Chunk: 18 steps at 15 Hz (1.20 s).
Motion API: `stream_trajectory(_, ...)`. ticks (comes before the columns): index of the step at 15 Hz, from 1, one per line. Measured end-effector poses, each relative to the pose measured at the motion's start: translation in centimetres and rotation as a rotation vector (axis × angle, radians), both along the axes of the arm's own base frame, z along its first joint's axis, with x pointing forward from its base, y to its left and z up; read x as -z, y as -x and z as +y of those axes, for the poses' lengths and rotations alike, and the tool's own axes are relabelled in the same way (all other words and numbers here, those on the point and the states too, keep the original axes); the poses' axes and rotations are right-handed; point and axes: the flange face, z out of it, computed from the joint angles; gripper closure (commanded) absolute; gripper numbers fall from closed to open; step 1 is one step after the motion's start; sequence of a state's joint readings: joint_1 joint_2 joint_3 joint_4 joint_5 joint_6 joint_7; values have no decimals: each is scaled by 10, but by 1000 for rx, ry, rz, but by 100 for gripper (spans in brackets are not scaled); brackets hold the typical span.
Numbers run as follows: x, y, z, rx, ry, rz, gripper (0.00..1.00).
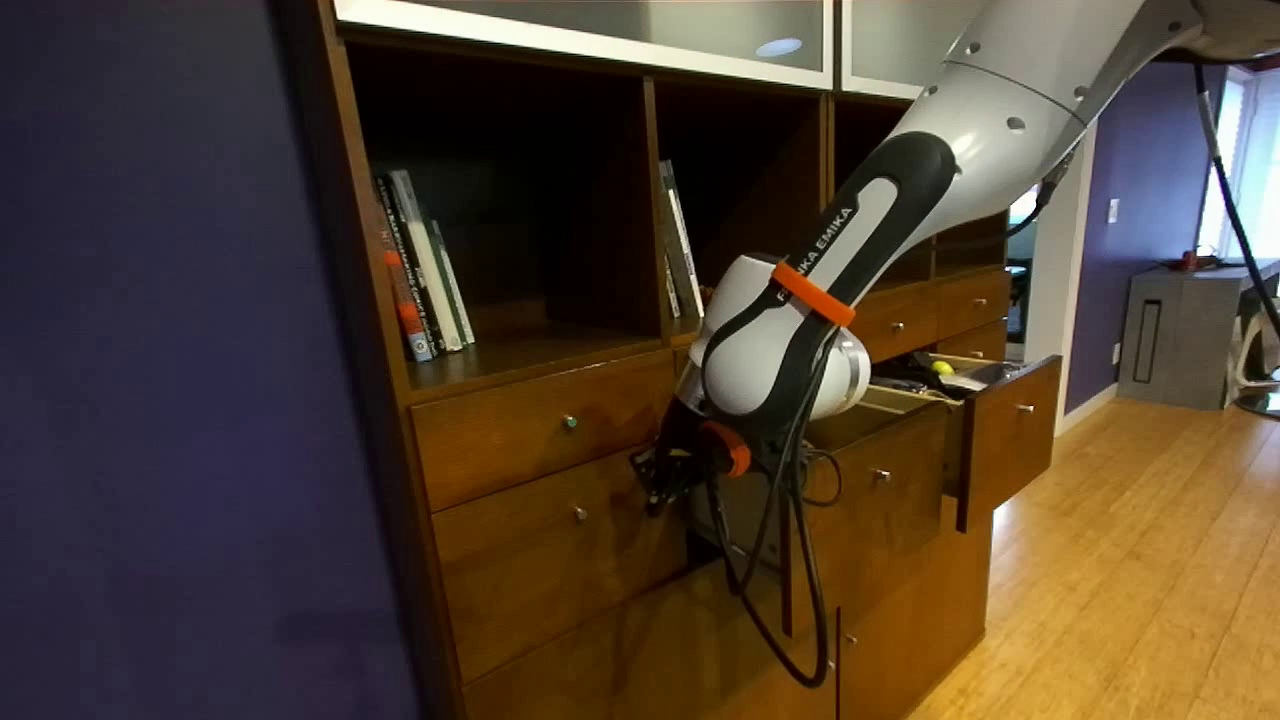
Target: Close the far left opened cabinet drawer
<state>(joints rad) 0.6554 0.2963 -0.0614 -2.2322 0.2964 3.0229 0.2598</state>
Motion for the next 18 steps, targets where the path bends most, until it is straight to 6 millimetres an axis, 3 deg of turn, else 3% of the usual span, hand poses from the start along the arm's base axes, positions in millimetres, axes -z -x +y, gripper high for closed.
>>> stream_trajectory(2, -3, 7, -2, -7, 34, 107, 100)
stream_trajectory(3, -9, 11, -2, -16, 56, 150, 74)
stream_trajectory(5, -28, 21, -6, -30, 91, 225, 66)
stream_trajectory(10, -113, 59, -29, -73, 127, 375, 33)
stream_trajectory(14, -178, 94, -76, -76, 171, 447, 4)
stream_trajectory(18, -224, 130, -131, -73, 196, 492, 0)
